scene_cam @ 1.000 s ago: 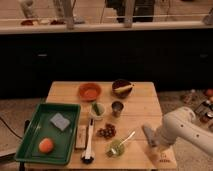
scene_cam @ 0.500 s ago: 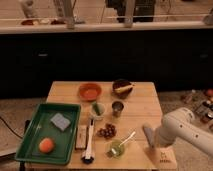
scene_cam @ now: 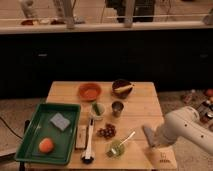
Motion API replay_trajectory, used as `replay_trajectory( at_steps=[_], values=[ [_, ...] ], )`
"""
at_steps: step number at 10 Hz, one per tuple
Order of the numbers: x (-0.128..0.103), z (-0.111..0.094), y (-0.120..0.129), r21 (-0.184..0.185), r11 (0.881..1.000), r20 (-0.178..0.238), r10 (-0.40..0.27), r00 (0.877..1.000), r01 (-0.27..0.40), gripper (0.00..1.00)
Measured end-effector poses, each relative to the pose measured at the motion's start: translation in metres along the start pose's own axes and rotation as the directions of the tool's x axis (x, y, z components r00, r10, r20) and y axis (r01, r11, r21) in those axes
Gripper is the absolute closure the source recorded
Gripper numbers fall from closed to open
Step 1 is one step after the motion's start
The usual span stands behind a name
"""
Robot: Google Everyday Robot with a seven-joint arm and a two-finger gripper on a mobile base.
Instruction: Place towel in red bowl
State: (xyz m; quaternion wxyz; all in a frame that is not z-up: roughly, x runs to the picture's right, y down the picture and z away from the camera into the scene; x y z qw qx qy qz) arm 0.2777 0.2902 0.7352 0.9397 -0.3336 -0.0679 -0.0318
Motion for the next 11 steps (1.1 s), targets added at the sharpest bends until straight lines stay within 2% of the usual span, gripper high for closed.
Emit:
replay_trajectory(
  at_steps=[7, 11],
  values=[
    [-0.013, 0.014, -0.009, 0.0, 1.0, 0.006, -0.007, 1.0, 0.007, 0.2],
    [-0.018, 0.022, -0.022, 0.018, 1.0, 0.001, -0.013, 1.0, 0.013, 0.2]
  ],
)
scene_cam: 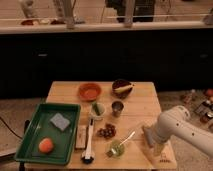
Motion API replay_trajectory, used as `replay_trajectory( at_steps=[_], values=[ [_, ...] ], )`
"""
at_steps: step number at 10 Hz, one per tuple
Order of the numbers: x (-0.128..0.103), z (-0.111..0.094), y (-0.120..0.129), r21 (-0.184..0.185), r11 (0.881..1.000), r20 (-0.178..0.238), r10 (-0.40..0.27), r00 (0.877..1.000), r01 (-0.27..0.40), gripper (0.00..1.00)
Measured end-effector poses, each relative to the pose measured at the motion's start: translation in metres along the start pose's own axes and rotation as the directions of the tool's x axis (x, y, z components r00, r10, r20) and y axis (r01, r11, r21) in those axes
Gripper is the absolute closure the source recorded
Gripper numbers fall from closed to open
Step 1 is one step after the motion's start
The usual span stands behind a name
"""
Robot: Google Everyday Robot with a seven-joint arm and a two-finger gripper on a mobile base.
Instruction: Place towel in red bowl
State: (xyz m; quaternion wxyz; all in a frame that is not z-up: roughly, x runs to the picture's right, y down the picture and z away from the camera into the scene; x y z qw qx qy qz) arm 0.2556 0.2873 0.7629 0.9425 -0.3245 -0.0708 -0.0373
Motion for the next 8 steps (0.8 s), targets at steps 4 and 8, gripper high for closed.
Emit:
replay_trajectory(
  at_steps=[4, 8],
  values=[
    [0.004, 0.01, -0.013, 0.007, 1.0, -0.012, -0.002, 1.0, 0.003, 0.24],
    [0.007, 0.017, -0.016, 0.002, 1.0, -0.015, -0.006, 1.0, 0.006, 0.62]
  ],
)
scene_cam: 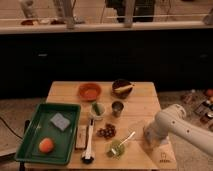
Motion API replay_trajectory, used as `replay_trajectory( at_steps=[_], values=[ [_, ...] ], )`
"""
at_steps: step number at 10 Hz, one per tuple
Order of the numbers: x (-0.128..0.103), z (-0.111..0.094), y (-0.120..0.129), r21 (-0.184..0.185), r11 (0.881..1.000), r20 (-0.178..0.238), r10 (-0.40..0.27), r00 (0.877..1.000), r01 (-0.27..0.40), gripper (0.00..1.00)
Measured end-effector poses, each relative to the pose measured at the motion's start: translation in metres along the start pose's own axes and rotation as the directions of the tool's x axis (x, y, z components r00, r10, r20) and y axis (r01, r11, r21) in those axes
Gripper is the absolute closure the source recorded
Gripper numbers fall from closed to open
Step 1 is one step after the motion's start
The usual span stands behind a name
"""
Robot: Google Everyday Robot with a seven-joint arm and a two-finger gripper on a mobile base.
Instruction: Place towel in red bowl
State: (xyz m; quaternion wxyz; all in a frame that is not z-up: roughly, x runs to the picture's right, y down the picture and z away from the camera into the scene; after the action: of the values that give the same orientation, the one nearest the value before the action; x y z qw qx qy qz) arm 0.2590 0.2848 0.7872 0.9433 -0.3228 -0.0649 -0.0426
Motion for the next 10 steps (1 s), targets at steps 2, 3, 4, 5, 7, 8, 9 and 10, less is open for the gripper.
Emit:
replay_trajectory(
  at_steps=[2, 3, 4, 5, 7, 8, 9, 10],
  values=[
    [0.0, 0.001, 0.0, -0.001, 1.0, 0.0, -0.008, 1.0, 0.008, 0.81],
    [-0.001, 0.001, 0.0, -0.002, 1.0, 0.0, -0.015, 1.0, 0.015, 0.92],
    [-0.001, 0.0, 0.0, -0.001, 1.0, 0.0, -0.02, 1.0, 0.02, 0.98],
    [-0.001, -0.002, 0.001, 0.0, 1.0, 0.0, -0.025, 1.0, 0.025, 1.0],
    [-0.001, -0.011, 0.001, 0.017, 0.999, 0.008, -0.032, 0.999, 0.032, 1.0],
    [-0.001, -0.016, 0.002, 0.026, 0.999, 0.014, -0.035, 0.999, 0.035, 1.0],
    [-0.001, -0.02, 0.002, 0.034, 0.999, 0.018, -0.038, 0.999, 0.038, 1.0],
    [-0.001, -0.024, 0.002, 0.044, 0.998, 0.024, -0.043, 0.999, 0.042, 1.0]
  ],
)
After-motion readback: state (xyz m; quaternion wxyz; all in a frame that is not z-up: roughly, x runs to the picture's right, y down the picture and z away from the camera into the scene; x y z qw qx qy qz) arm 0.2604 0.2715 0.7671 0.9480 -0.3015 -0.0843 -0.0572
